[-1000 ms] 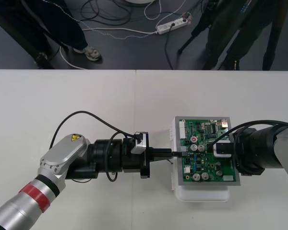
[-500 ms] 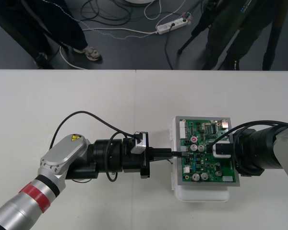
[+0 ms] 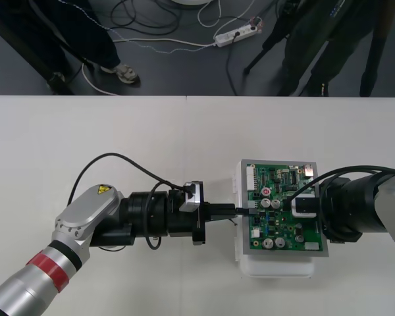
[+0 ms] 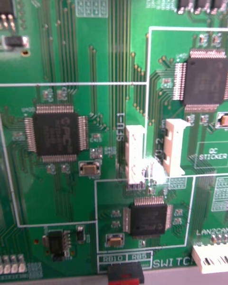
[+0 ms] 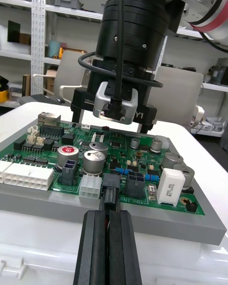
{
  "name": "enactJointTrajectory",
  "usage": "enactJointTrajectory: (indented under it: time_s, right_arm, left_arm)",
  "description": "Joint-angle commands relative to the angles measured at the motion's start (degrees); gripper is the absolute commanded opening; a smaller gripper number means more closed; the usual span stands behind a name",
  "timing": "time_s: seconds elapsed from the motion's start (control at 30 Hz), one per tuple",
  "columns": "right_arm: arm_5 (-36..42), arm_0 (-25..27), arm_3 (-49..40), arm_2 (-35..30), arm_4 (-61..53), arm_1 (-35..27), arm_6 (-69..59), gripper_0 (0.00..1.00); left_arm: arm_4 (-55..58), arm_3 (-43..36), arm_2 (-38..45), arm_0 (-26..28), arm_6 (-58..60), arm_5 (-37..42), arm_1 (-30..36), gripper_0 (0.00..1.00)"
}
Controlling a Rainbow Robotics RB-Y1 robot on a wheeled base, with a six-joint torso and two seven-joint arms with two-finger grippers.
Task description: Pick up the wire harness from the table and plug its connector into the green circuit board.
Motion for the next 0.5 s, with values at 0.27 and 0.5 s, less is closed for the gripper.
enactJointTrajectory:
  time_s: [0.27,0.5]
  right_arm:
    - [0.4,-1.6,-2.3,2.9,-3.1,3.4,1.9,1.0]
    - [0.4,-1.6,-2.3,2.8,-3.2,3.4,2.2,1.0]
  left_arm:
    - [1.4,-1.7,-1.5,-2.4,-8.2,-0.4,-4.3,0.0]
    - [2.0,-1.7,-2.7,-2.4,-8.5,-0.4,-4.3,0.0]
